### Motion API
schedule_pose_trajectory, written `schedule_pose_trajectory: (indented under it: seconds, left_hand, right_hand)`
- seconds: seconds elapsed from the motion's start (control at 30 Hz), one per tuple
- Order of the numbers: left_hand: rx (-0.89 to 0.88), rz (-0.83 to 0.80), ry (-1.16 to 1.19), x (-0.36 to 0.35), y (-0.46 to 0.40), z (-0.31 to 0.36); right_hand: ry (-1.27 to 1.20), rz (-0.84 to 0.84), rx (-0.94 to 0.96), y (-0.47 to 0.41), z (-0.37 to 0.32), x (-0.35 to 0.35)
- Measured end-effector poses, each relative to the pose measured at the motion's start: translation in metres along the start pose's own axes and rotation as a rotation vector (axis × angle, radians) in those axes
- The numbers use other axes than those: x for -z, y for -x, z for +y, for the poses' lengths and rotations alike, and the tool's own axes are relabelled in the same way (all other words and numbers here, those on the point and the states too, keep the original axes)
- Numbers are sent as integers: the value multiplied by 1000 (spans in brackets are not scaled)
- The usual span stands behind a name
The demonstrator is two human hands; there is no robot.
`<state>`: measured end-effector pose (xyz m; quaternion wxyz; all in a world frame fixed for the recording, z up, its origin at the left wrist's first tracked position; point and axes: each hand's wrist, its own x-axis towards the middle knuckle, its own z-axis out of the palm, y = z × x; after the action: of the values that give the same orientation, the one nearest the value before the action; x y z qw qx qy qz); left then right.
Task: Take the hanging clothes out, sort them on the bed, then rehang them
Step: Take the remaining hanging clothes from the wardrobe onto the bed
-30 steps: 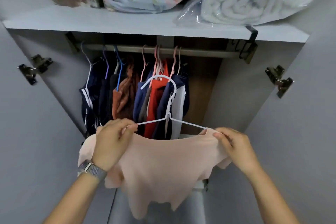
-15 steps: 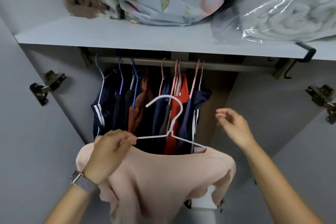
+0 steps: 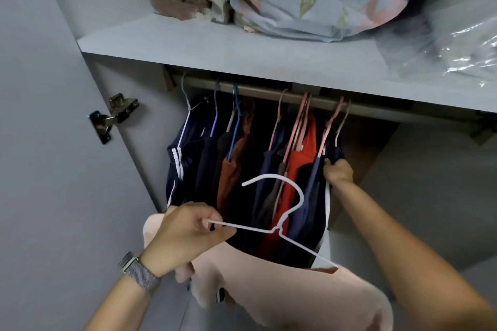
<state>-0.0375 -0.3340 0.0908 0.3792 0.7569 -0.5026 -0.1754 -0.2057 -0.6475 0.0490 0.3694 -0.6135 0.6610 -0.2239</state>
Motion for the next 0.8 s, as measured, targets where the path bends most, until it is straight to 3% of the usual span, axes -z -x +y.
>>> schedule_pose_trajectory:
  seconds: [0.17,0.37,0.8]
  left_hand:
    - [14,124,0,-2,-2,1]
    - [-27,149,-31,-17,-12,7]
    - [-163,-10,86,-57,-42,29]
  right_hand:
    - [-259,12,-42,-15,10,8]
    - [-579,18,-47,-5,10,52]
    - [-523,-20,31,25,47,107]
